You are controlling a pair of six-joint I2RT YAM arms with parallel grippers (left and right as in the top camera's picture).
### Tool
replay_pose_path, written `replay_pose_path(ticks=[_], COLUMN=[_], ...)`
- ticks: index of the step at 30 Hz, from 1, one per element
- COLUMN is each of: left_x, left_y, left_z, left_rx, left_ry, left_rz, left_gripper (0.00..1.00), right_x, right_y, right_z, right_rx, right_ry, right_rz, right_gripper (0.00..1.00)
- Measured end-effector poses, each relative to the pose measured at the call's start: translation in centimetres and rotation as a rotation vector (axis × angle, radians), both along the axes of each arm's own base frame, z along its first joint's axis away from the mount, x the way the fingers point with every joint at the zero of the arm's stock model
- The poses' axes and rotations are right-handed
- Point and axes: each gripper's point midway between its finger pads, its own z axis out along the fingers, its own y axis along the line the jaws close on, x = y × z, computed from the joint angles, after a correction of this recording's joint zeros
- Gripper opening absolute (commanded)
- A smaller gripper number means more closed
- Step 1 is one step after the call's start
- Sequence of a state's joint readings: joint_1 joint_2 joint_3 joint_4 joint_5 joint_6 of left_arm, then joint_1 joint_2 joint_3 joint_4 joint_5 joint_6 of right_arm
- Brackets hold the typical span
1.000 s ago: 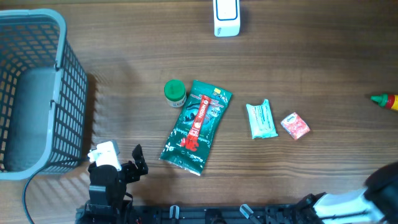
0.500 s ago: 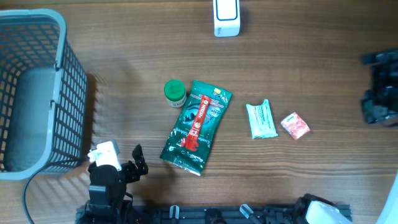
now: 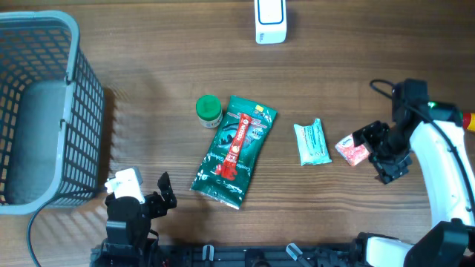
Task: Scan the item barcode
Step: 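Carry the sauce bottle away from the scanner toward the right edge, then move the right gripper to the orange tissue pack and grasp it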
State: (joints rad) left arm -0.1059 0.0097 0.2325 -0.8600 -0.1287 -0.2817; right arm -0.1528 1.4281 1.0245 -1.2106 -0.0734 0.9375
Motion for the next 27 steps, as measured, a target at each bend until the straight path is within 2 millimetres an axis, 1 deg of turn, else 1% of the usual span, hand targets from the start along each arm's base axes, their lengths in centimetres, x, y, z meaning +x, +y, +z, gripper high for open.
replay_pose_path(ticks=[1,2,5,6,8,10,13,17,19,21,23,25,26,27], left_x=[0.0,0.0,0.0,0.0,0.0,0.0,0.0,0.0,0.0,0.0,0.0,0.0,0.0,0.0], left_y=[0.0,0.0,0.0,0.0,0.0,0.0,0.0,0.0,0.0,0.0,0.0,0.0,0.0,0.0], left_z=[0.0,0.0,0.0,0.0,0.0,0.0,0.0,0.0,0.0,0.0,0.0,0.0,0.0,0.0], left_rx=[0.0,0.0,0.0,0.0,0.0,0.0,0.0,0.0,0.0,0.0,0.0,0.0,0.0,0.0], left_ry=[0.001,0.001,0.001,0.001,0.001,0.001,0.0,0.001,0.001,0.001,0.0,0.0,0.001,0.0], left_rz=[0.0,0.0,0.0,0.0,0.0,0.0,0.0,0.0,0.0,0.0,0.0,0.0,0.0,0.0], left_gripper=[1.0,1.0,1.0,1.0,1.0,1.0,1.0,1.0,1.0,1.0,1.0,1.0,1.0,1.0], right_x=[-0.2,0.0,2.1,2.4,2.2,2.6,2.8,3.0,3.7,3.8,3.8,3.5,3.8,4.0], right_y=[0.1,0.1,-0.3,-0.3,-0.3,-0.3,-0.6,-2.0,-2.4,-2.5,-2.5,-2.4,-2.3,-2.3], right_z=[-0.5,-1.1,-2.6,-3.4,-5.1,-6.0,-6.3,-6.3,-6.2,-6.6,-7.4,-8.4,-8.5,-8.6], right_rx=[0.004,0.0,-0.018,-0.021,-0.022,-0.026,-0.042,-0.122,-0.138,-0.142,-0.139,-0.134,-0.128,-0.124], right_ry=[-0.003,-0.029,-0.143,-0.165,-0.184,-0.217,-0.231,-0.238,-0.265,-0.257,-0.235,-0.2,-0.201,-0.205], right_rz=[0.0,0.0,-0.002,-0.01,-0.028,-0.04,-0.054,-0.077,-0.082,-0.082,-0.081,-0.08,-0.086,-0.084], right_gripper=[0.86,0.85,0.73,0.72,0.64,0.57,0.57,0.57,0.57,0.55,0.51,0.4,0.32,0.2])
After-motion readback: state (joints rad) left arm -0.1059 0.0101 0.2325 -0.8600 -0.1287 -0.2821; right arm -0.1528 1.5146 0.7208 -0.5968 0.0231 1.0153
